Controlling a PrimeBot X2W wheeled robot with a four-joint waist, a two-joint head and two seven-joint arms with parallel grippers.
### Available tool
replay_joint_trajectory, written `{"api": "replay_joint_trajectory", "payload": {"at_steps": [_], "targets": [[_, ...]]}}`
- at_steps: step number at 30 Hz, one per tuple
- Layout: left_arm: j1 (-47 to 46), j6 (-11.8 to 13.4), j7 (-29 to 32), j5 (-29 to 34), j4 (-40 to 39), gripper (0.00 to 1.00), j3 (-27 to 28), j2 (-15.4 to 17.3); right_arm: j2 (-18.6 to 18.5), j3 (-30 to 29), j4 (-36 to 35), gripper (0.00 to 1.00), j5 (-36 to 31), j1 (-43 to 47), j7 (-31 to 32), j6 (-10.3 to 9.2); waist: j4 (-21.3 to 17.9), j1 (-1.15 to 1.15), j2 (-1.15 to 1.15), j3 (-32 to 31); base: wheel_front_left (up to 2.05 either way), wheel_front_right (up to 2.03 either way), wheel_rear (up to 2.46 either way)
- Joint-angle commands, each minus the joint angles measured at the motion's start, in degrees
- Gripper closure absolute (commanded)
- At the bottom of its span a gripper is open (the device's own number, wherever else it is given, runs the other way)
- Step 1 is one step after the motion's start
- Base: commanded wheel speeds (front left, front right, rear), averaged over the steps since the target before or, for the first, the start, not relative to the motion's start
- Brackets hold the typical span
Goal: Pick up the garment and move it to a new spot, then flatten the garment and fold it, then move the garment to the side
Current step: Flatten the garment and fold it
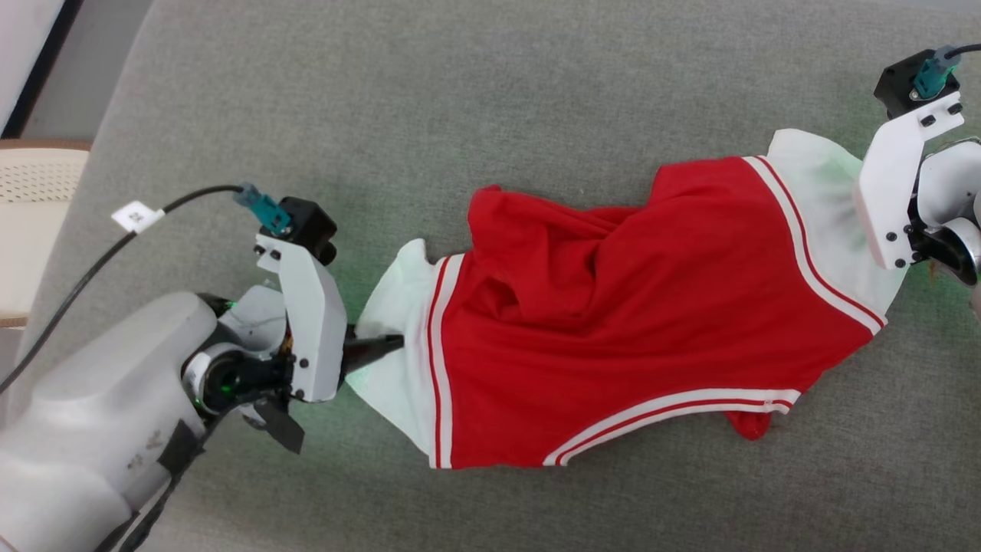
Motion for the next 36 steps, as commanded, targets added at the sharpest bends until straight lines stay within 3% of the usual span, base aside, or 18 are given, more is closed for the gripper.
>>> {"api": "replay_joint_trajectory", "payload": {"at_steps": [1, 10, 16, 23, 28, 36], "targets": [[0.5, -0.1, 0.0, -0.5, -0.3, 1.0, -0.7, -0.8, 0.1, 1.3, 2.7, 1.0, 0.1, 3.1, 0.5, -0.11, 0.0, 0.0, 0.0, 0.0, 0.0, 0.0, 0.0], [-0.5, -0.1, -6.1, -4.6, -0.9, 1.0, 2.4, -0.1, 2.4, -1.1, 2.3, 1.0, 6.8, 2.3, -5.8, -0.08, -1.0, 0.0, 0.0, -1.2, 0.0, 0.0, 0.0], [1.2, -0.1, -11.5, -11.1, -6.3, 1.0, 9.9, 0.9, 3.2, -8.5, 1.2, 1.0, 15.3, 2.0, -12.1, -0.11, -2.7, 0.0, 0.0, -3.6, 0.0, 0.0, 0.0], [-0.6, -0.1, -15.9, -13.6, -8.1, 1.0, 19.2, 2.0, 4.4, -17.4, 1.0, 1.0, 20.7, -2.0, -17.2, -0.1, -6.2, 0.0, 0.0, -3.6, 0.0, 0.0, 0.0], [-6.3, -0.1, -23.4, -7.6, 0.8, 1.0, 22.8, 1.0, 8.6, -26.2, 4.1, 1.0, 24.8, -8.9, -23.0, -0.1, -8.6, 0.0, 0.0, -1.9, 0.0, 0.0, 0.0], [-19.8, -0.1, -35.2, -4.5, 15.5, 1.0, 28.2, -5.9, 14.8, -36.0, 10.7, 1.0, 26.6, -24.3, -36.3, -0.1, -11.8, 0.0, 0.0, 1.1, 0.0, 0.0, 0.0]]}}
